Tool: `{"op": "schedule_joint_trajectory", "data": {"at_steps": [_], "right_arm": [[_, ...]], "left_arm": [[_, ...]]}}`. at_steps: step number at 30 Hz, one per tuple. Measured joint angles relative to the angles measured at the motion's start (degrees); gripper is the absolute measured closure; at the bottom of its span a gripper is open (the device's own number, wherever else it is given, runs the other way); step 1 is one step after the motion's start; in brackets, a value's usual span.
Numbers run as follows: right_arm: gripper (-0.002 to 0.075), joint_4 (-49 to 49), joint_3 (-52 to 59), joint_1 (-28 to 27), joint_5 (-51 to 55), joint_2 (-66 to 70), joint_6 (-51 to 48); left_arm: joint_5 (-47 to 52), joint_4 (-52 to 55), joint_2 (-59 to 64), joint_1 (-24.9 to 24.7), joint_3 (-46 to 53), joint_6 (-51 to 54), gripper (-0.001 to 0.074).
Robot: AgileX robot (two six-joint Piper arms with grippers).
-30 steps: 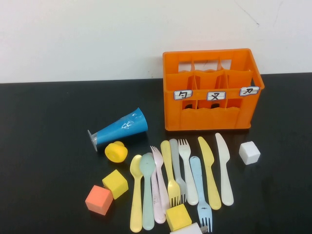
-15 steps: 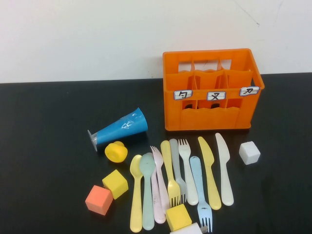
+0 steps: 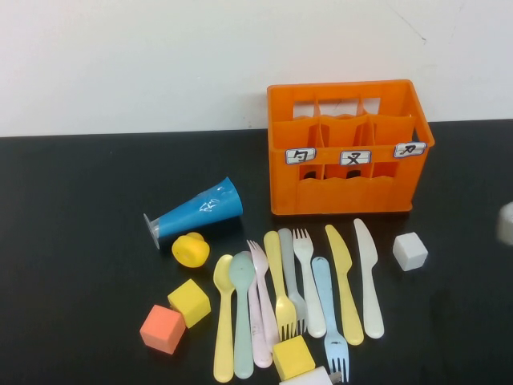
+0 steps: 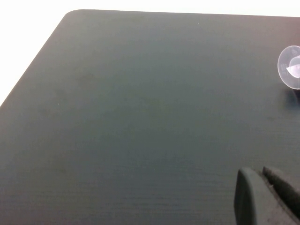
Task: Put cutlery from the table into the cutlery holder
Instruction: Pick up the knife
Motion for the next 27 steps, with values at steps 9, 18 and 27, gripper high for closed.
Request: {"op": "schedule_joint_trajectory", "data": {"at_steps": [9, 18, 27], "right_arm": [[0.0722, -7.62, -9.21, 11.22, -4.10, 16.92, 13.89], [0.0428, -9.40, -22.03, 15.75, -9.64, 31.11, 24.93], [0.0357, -14.72, -22.77, 17.87, -13.53, 36.95, 36.06]], "left_arm": [[0.00, 0.00, 0.00, 0.00, 0.00, 0.00, 0.0736], [0.00, 0.00, 0.00, 0.00, 0.00, -0.11, 0.0736], [0.00, 0.00, 0.00, 0.00, 0.00, -0.01, 0.0736]]}}
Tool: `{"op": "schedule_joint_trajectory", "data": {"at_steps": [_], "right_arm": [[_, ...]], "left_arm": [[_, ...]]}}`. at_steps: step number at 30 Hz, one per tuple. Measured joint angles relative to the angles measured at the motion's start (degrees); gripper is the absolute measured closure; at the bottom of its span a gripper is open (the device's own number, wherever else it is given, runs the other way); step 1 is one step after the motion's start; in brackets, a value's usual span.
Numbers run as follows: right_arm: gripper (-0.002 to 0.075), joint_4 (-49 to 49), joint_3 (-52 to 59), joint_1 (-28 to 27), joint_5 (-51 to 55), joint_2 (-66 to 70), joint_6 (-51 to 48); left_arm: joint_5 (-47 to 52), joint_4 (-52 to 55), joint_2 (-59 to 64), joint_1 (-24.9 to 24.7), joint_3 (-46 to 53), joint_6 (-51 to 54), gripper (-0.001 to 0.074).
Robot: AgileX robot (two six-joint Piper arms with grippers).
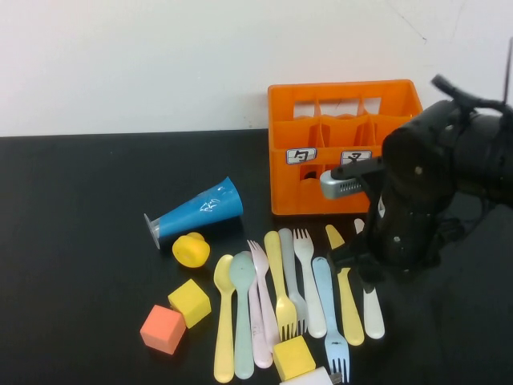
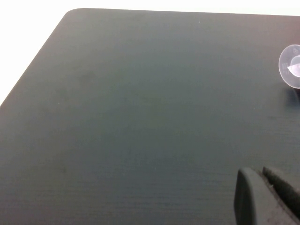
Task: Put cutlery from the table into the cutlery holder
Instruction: Pick up the knife
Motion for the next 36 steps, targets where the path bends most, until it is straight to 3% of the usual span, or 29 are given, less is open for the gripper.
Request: {"op": "schedule_joint_trajectory", "data": {"at_steps": [16, 27, 32, 36], "right_arm": [[0.0377, -1.66, 0.00, 0.00, -5.80, 4.85, 4.38], [0.0603, -1.78, 0.00, 0.00, -5.42, 4.85, 3.30], [0.0603, -1.69, -0.07, 0.00, -4.37, 4.85, 3.20], [0.0522, -1.69, -0.07, 0.00, -3.64, 4.85, 3.20]], "left_arm": [[0.00, 0.00, 0.00, 0.00, 0.00, 0.00, 0.0736], [0.00, 0.00, 0.00, 0.00, 0.00, 0.11, 0.0736], [0.00, 0.00, 0.00, 0.00, 0.00, 0.11, 0.0736], [0.00, 0.00, 0.00, 0.00, 0.00, 0.11, 0.0736]]}}
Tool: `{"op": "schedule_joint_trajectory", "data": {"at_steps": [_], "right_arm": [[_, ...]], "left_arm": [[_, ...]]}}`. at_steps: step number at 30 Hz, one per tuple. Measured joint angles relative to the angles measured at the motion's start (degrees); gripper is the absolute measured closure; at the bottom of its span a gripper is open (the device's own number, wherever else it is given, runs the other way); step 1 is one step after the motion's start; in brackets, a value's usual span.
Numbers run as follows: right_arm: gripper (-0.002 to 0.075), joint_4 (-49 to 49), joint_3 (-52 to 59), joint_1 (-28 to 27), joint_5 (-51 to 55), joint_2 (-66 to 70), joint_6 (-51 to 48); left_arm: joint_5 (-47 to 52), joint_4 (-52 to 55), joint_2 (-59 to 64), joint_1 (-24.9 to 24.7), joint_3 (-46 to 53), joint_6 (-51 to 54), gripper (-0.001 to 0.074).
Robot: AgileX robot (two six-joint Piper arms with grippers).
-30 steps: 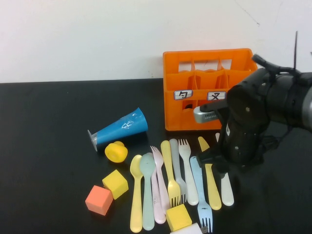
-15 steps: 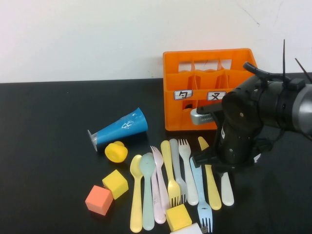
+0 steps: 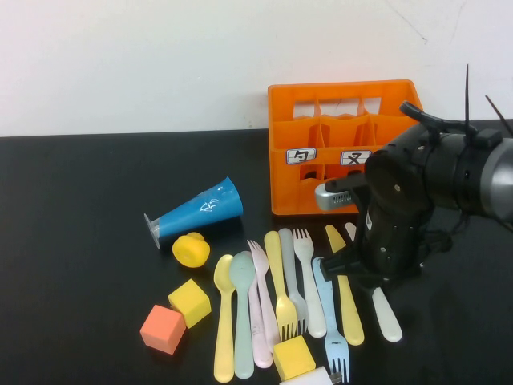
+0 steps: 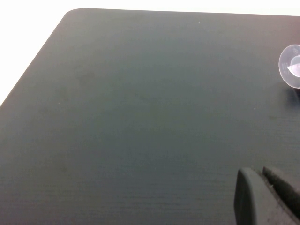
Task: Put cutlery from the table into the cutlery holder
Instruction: Pick up the knife
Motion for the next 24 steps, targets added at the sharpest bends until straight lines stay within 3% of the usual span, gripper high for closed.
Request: {"op": "schedule_joint_trajectory", "data": {"at_steps": [3, 11, 14, 17, 24], "right_arm": [[0.0463, 0.00, 0.00, 0.00, 0.33, 0.00, -0.22], [0.0442, 0.87, -0.05, 0.00, 0.69, 0.32, -2.07], [0.0478, 1.87, -0.29, 0.00, 0.83, 0.80, -4.29], [0.0588, 2.90, -0.56, 0.00, 0.83, 0.94, -5.59], [0.0588, 3.04, 0.23, 0.00, -2.91, -2.05, -6.48]], "left_arm": [[0.00, 0.00, 0.00, 0.00, 0.00, 0.00, 0.0736], [0.00, 0.00, 0.00, 0.00, 0.00, 0.00, 0.0736], [0.00, 0.00, 0.00, 0.00, 0.00, 0.00, 0.0736], [0.00, 0.00, 0.00, 0.00, 0.00, 0.00, 0.0736], [0.00, 0.00, 0.00, 0.00, 0.00, 0.00, 0.0736]]}}
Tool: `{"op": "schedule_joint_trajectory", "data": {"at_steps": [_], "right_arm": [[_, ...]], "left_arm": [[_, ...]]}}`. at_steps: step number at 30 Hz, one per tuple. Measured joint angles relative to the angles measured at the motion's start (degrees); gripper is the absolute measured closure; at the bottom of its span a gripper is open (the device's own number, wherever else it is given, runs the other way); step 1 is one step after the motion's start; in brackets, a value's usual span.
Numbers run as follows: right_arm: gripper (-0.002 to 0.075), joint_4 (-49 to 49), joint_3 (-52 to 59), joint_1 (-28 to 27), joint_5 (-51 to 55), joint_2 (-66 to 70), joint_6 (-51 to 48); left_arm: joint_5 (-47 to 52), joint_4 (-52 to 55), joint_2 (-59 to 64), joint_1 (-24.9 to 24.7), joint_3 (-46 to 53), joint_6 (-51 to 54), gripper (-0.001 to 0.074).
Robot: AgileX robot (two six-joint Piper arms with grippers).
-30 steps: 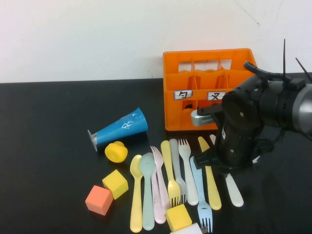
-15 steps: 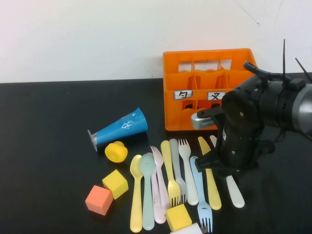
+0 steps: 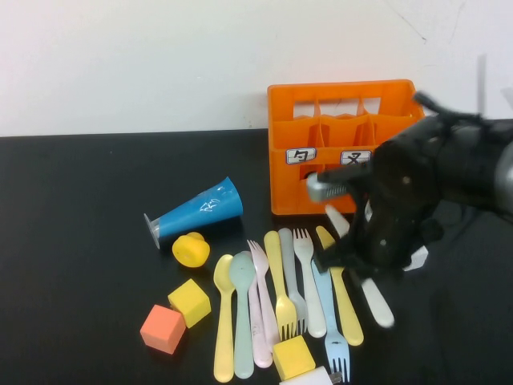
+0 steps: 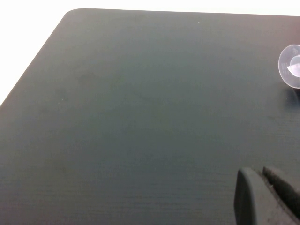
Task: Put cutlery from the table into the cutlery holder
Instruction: Pick up the knife, then place the knife on the box
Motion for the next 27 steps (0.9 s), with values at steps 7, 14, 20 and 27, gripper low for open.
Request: {"op": "schedule_joint_trajectory", "data": {"at_steps": [7, 14, 20, 27], "right_arm": [[0.0589, 0.00, 12.58, 0.00, -18.09, -14.01, 5.71], [0.0589, 0.00, 32.23, 0.00, -47.71, -27.34, 8.41], [0.0589, 3.97, 44.06, 0.00, -76.75, -29.96, 2.59], [0.0589, 17.45, 45.92, -0.51, -100.59, -26.91, -17.57]], "left_arm": [[0.00, 0.00, 0.00, 0.00, 0.00, -0.12, 0.0736], [0.00, 0.00, 0.00, 0.00, 0.00, -0.12, 0.0736], [0.00, 0.00, 0.00, 0.00, 0.00, -0.12, 0.0736], [0.00, 0.00, 0.00, 0.00, 0.00, -0.12, 0.0736]]}}
